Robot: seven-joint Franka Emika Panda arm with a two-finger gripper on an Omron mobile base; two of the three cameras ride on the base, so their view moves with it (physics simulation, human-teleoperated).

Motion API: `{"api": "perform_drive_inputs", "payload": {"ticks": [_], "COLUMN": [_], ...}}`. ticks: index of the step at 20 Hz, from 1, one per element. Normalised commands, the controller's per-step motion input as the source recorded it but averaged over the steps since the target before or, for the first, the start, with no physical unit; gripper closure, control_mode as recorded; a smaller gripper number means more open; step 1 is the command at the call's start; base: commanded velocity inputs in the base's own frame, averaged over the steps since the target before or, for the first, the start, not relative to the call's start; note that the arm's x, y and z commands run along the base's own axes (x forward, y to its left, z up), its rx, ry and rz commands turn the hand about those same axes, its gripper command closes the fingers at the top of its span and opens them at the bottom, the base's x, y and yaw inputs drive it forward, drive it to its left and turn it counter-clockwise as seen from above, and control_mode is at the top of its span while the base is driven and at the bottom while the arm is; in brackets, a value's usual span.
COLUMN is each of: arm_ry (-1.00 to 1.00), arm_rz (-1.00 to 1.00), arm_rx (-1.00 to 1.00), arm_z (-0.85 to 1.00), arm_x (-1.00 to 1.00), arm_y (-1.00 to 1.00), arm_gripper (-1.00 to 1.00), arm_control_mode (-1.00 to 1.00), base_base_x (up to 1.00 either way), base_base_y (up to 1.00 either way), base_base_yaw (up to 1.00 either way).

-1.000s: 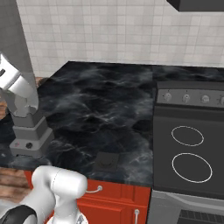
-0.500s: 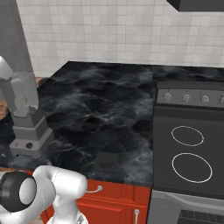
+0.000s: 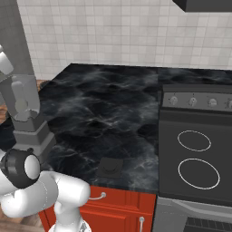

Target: Grab the lemon and lemon wedge from the fridge, place them in the blender, close the lid, and turn on the blender to create a marinade.

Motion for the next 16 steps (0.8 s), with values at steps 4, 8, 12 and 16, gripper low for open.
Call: {"api": "perform_drive_inputs", "payload": {"ticks": [4, 8, 12, 16], "arm_ry": [0.05, 0.03, 0.03, 0.02], "arm_rz": [0.0, 0.0, 0.0, 0.0], "arm_rx": [0.0, 0.0, 0.0, 0.0], "arm_z": [-0.34, -0.37, -0.45, -0.48], "arm_x": [0.56, 0.51, 0.43, 0.41], "arm_y": [0.43, 0.29, 0.03, 0.0], "arm_gripper": [1.0, 1.0, 1.0, 1.0], "arm_control_mode": [-1.0, -1.0, -1.0, -1.0], "base_base_x": [0.0, 0.0, 0.0, 0.0], "base_base_y": [0.0, 0.0, 0.0, 0.0], "base_base_yaw": [0.0, 0.0, 0.0, 0.0]}}
